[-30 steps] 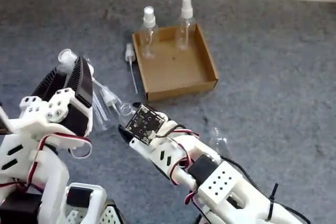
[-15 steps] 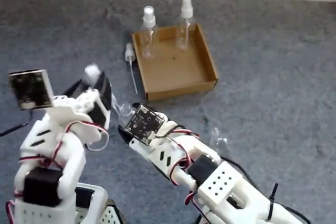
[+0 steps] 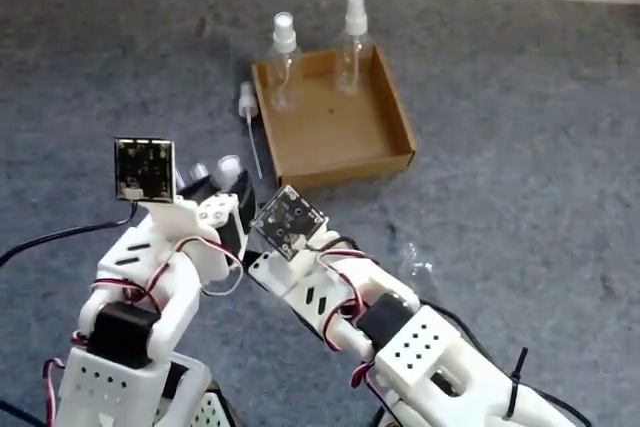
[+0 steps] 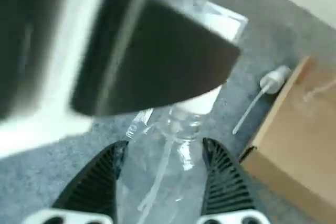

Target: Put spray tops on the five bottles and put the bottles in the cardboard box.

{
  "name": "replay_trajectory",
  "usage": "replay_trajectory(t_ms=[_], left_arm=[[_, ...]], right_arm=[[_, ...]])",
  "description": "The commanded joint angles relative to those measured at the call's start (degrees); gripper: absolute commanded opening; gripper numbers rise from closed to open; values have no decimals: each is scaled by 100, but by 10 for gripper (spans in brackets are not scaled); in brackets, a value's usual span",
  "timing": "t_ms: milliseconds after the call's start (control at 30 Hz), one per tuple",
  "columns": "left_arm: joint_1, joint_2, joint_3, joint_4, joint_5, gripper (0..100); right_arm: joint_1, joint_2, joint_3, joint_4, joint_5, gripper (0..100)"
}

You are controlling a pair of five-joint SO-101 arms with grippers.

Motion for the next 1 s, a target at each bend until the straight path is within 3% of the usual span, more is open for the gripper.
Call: replay_trajectory(t_ms=[0, 600, 967], left_arm=[[92, 48, 198, 0, -70, 6], [664, 101, 198, -9, -70, 8], [1147, 57, 198, 26, -703, 8]], right_arm=[[347, -189, -163, -154, -290, 4], [365, -198, -145, -145, -211, 4], [400, -198, -145, -145, 62, 4]])
